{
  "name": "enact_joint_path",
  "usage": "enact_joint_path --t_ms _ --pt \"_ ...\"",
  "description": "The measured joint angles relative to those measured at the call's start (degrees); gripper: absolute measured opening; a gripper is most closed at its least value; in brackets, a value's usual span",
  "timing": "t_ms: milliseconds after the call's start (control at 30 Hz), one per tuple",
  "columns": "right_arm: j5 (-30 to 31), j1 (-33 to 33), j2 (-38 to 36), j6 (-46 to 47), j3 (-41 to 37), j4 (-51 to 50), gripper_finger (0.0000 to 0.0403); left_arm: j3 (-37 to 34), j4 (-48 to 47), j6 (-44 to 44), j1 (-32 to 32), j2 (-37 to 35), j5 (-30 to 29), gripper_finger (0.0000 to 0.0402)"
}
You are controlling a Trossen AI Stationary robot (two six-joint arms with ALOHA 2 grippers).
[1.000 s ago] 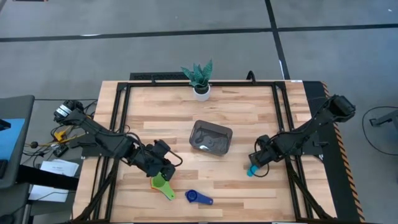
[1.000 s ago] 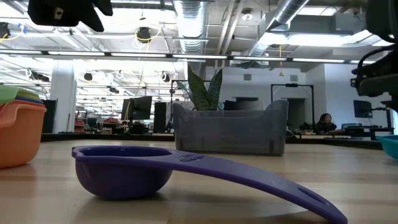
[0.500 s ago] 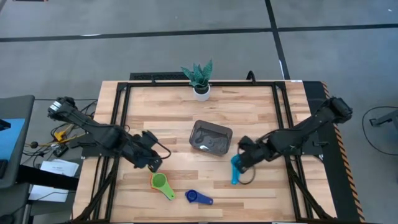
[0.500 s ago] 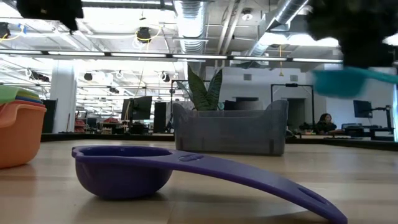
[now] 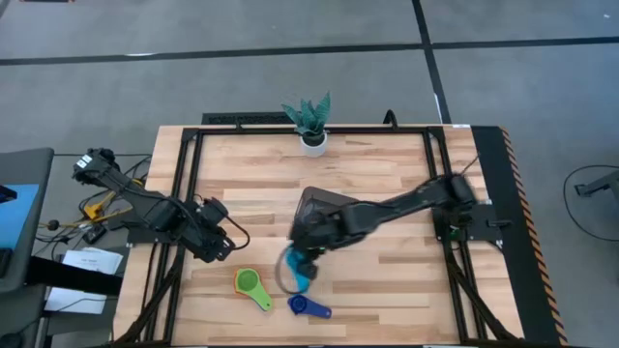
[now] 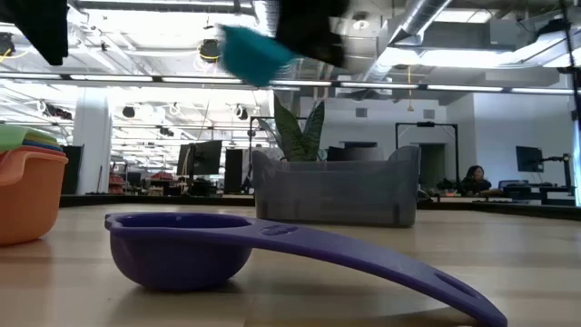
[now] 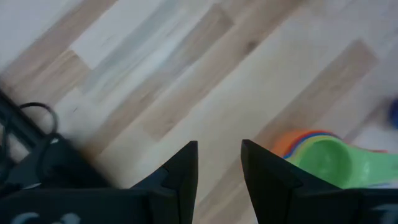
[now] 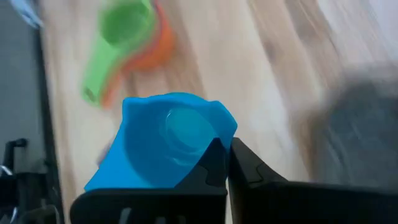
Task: Nest measuring cups in basket
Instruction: Stack the light blue measuring cup on top of the green measuring cup
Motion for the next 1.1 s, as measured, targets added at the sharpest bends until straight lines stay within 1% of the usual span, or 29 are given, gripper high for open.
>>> enact_joint_path --t_ms 100,233,333,400,433,500,567,633,700,800,867,1100 --pt "-2.9 -1.1 7.2 -4.8 10.6 -0.2 0.0005 0.0 -0.6 -0.3 0.5 -0.7 -1.0 0.0109" --pt "-5.3 -1.8 15.8 -8.8 23.8 -2.0 0.0005 0.0 -0.7 -0.6 0.4 -2.0 -1.6 0.0109" --pt "-6.5 -1.8 20.9 -11.1 31.4 -3.9 0.0005 0.0 -0.9 -0.8 0.1 -3.4 -1.9 0.0109" --pt "-7.1 -1.8 23.9 -12.3 35.5 -3.4 0.0005 0.0 -1.0 -1.0 -0.1 -4.1 -2.9 0.0109" --pt "-7.7 -1.8 24.8 -12.7 36.4 -3.3 0.0005 0.0 -1.0 -1.3 -0.1 -4.4 -3.2 0.0109" --pt "-9.1 -1.7 25.1 -13.5 35.1 0.8 0.0005 0.0 -1.2 -1.4 -0.1 -4.9 -3.5 0.0109" --pt "-9.8 -1.6 25.3 -15.0 34.9 2.3 0.0005 0.0 -1.7 -1.4 -0.1 -5.2 -3.7 0.0109" --pt "-10.1 -1.6 26.4 -17.1 35.2 5.8 0.0005 0.0 -2.3 -1.4 -0.1 -5.1 -3.9 0.0109" --pt "-11.1 -1.6 26.9 -19.2 34.9 5.5 0.0005 0.0 -2.7 -1.4 -0.1 -5.1 -4.1 0.0109" --pt "-13.3 -1.8 28.0 -21.0 35.0 8.3 0.0005 0.0 -2.6 -1.4 -0.1 -5.1 -4.2 0.0109" --pt "-14.8 -2.1 28.0 -21.7 35.0 7.6 0.0005 0.0 -2.6 -1.6 -0.1 -5.1 -4.2 0.0109" --pt "-15.2 -2.1 28.9 -25.1 34.9 8.0 0.0005 0.0 -2.6 -2.8 -0.1 -5.1 -4.3 0.0109"
